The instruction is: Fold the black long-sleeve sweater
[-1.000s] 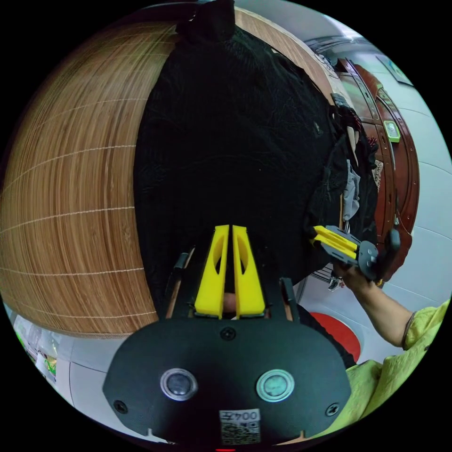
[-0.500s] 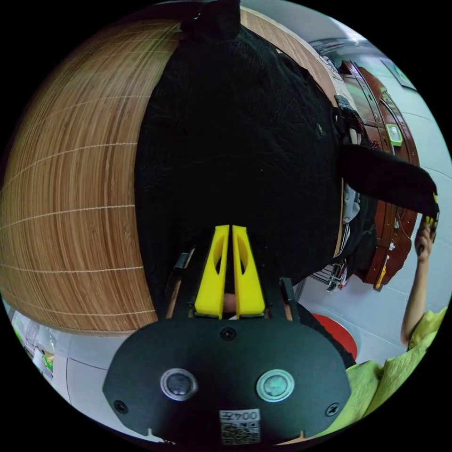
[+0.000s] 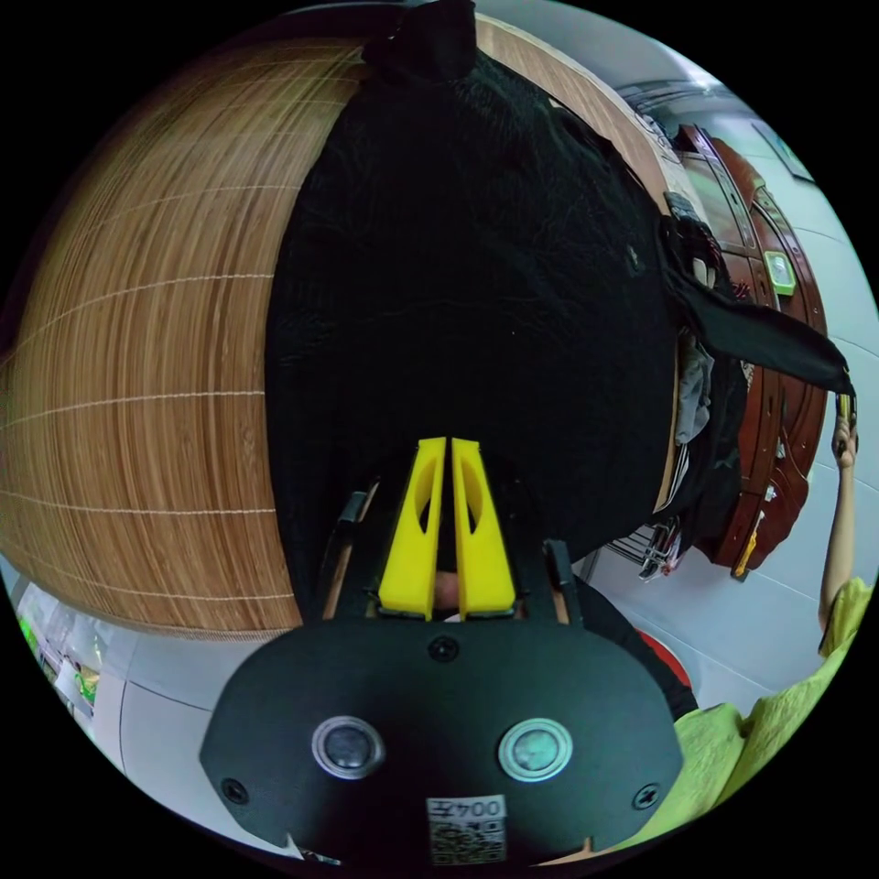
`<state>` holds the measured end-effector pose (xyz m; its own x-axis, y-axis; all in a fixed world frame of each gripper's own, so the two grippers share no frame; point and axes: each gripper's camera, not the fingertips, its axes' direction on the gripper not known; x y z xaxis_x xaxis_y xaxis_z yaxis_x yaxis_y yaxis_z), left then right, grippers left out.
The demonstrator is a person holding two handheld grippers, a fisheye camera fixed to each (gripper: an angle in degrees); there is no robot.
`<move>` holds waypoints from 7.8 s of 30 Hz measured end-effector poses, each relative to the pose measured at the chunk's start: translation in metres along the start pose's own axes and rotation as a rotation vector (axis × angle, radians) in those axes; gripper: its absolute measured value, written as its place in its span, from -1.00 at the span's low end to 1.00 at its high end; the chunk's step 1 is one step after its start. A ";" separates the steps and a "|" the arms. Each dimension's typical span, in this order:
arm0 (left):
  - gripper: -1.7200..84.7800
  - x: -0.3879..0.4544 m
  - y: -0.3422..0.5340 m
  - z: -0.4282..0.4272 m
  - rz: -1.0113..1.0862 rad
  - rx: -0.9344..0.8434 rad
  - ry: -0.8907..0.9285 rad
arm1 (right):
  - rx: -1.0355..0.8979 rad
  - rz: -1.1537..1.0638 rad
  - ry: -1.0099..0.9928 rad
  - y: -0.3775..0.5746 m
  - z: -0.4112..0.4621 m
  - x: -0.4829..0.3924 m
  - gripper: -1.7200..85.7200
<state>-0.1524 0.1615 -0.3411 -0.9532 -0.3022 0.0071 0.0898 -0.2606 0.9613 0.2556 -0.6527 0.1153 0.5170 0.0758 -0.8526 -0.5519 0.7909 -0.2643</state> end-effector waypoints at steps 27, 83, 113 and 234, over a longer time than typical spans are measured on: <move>-0.94 -0.061 -0.035 0.010 0.013 -0.009 0.070 | -0.235 -0.179 -0.065 0.053 0.145 -0.158 -0.87; -0.96 0.023 -0.146 0.329 0.617 0.123 -0.366 | -1.055 -0.885 1.083 0.057 0.516 -0.003 -0.81; -0.95 0.091 -0.153 0.339 0.526 0.147 -0.188 | -0.515 -0.521 0.610 0.106 0.305 0.026 -0.84; -0.92 0.162 -0.033 0.234 0.501 0.081 -0.765 | -1.281 -0.819 1.159 0.203 0.637 -0.046 -0.98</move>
<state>-0.3770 0.3357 -0.3076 -0.7420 0.3341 0.5813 0.5514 -0.1890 0.8125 0.5362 -0.1086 0.3882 0.5357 -0.8423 -0.0602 -0.7975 -0.4812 -0.3639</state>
